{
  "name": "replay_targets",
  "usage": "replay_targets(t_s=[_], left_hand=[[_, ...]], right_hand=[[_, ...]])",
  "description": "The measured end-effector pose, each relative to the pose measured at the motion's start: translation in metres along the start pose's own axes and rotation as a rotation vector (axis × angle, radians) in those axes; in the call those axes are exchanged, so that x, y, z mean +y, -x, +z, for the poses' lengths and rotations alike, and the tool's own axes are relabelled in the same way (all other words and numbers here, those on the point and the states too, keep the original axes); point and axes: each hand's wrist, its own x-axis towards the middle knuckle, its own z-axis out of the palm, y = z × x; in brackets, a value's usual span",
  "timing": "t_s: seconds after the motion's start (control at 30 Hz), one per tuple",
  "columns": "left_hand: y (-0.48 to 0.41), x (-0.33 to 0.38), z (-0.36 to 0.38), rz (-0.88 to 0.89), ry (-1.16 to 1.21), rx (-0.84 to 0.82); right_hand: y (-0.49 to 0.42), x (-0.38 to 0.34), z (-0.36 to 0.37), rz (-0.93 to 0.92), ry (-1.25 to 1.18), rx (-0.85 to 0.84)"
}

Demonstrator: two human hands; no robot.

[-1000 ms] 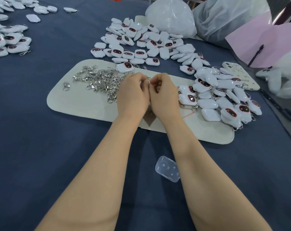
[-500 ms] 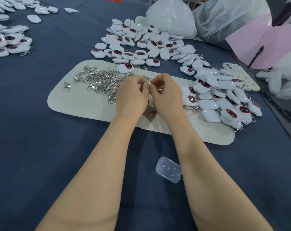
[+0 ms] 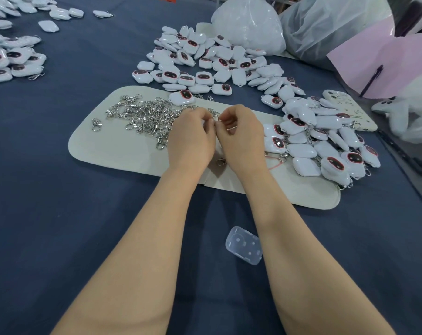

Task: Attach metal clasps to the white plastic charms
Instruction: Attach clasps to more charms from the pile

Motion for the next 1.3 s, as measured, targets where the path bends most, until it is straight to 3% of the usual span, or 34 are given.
replay_targets(t_s=[1.3], left_hand=[[-0.0005,-0.0041,0.0041,0.081,-0.104,0.025]], right_hand=[[-0.0012,0.0063,-0.001,-0.002,-0.055,-0.08]])
